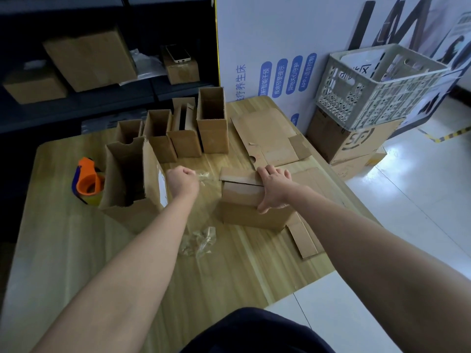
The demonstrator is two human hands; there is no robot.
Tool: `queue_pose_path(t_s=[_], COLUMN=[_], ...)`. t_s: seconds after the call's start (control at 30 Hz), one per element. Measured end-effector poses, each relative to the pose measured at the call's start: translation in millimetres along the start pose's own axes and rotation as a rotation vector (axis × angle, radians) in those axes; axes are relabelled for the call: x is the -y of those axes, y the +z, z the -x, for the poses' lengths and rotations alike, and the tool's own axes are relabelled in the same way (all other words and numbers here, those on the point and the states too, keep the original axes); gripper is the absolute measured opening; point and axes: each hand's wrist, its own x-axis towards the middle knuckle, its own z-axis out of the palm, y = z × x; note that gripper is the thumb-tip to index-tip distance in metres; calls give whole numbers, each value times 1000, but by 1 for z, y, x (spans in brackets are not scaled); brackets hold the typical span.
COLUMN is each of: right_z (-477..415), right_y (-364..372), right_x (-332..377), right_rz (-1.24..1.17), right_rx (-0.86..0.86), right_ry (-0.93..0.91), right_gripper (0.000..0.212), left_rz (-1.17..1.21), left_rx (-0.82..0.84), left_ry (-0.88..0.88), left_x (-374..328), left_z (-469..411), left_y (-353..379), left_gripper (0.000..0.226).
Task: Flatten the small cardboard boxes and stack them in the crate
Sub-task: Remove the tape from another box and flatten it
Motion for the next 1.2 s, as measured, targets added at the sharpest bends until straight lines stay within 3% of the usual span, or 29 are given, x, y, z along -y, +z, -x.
queue_pose_path(t_s=[0.13,0.23,0.3,0.37,0.47,0.63,0.73,0.83,0.97,1.03,1.2], right_z=[-2,-4,-8,-11,-12,-12,-12,-13,-14,-14,-12], right_y=[3,2,-2,-4,-4,-1,2,3,5,6,5], right_x=[-4,-9,-8,-6,-7,-8,-9,-10,-10,-10,-8], right_rz=[-11,-12,-3,0,14,13,27,30,24,27,27], right_rx=[13,36,72,100,98,77,66,64,64,60,60], right_ry=[7,48,55,64,67,66,70,72,72,73,79], right_gripper=[105,108,111,112,111,111,112,110,110,111,112], left_rz=[166,272,251,75,-120,-374,-469,-551,-677,-614,-526], left_rx=[-109,-193,-100,7,139,429,591,722,864,849,496], left_ry=[-225,-163,32,230,399,384,347,261,275,265,304], left_x=[-2,-4,-8,-9,16,84,116,127,122,118,95], left_z=[-2,-24,-29,-19,9,44,53,50,46,48,48], left_y=[-9,-39,-53,-51,-32,-13,-8,-12,-19,-23,-35], left_gripper=[22,18,11,11,7,23,19,24,41,45,29])
